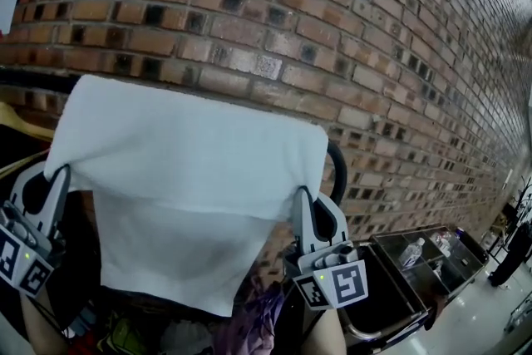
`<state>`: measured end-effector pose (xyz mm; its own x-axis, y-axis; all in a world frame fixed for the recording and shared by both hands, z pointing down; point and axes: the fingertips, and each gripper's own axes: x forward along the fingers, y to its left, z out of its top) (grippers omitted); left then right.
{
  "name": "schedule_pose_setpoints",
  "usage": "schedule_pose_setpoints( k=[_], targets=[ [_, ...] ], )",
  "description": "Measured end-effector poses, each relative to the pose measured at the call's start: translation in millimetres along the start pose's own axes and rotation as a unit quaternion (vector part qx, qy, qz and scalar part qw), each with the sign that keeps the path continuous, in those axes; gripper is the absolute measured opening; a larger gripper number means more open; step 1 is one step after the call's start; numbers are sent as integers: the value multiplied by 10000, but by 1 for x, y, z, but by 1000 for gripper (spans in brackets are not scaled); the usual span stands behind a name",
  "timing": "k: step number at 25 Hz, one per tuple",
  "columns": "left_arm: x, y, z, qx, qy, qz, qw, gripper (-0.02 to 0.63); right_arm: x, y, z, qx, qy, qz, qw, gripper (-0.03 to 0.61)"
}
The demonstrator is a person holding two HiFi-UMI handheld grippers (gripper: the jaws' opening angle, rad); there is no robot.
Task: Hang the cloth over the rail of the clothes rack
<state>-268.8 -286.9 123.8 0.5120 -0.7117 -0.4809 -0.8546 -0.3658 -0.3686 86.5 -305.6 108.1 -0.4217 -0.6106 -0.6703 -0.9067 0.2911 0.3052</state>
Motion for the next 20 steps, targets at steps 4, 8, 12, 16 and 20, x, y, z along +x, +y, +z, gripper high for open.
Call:
schedule_pose_setpoints(
  k=[4,8,12,16,20],
  targets=[
    [2,-6,-22,223,54,395,9990,44,-12,2,-9,-247,-173,4,9995,17],
    [5,-6,-26,952,-243,1351,9859,44,-20,16,-19,-1331,-314,-465,9895,17],
    [7,-4,-22,1259,-696,2194,9650,46,-19,26,-27,-1845,-302,-964,9776,19],
    [4,-5,-33,1078,-790,2365,9624,46,-22,29,-31,-1844,-302,-1277,9740,23],
    [7,-8,-50,785,-712,2339,9665,46,-29,27,-33,-1724,-403,-1484,9729,24]
  ],
)
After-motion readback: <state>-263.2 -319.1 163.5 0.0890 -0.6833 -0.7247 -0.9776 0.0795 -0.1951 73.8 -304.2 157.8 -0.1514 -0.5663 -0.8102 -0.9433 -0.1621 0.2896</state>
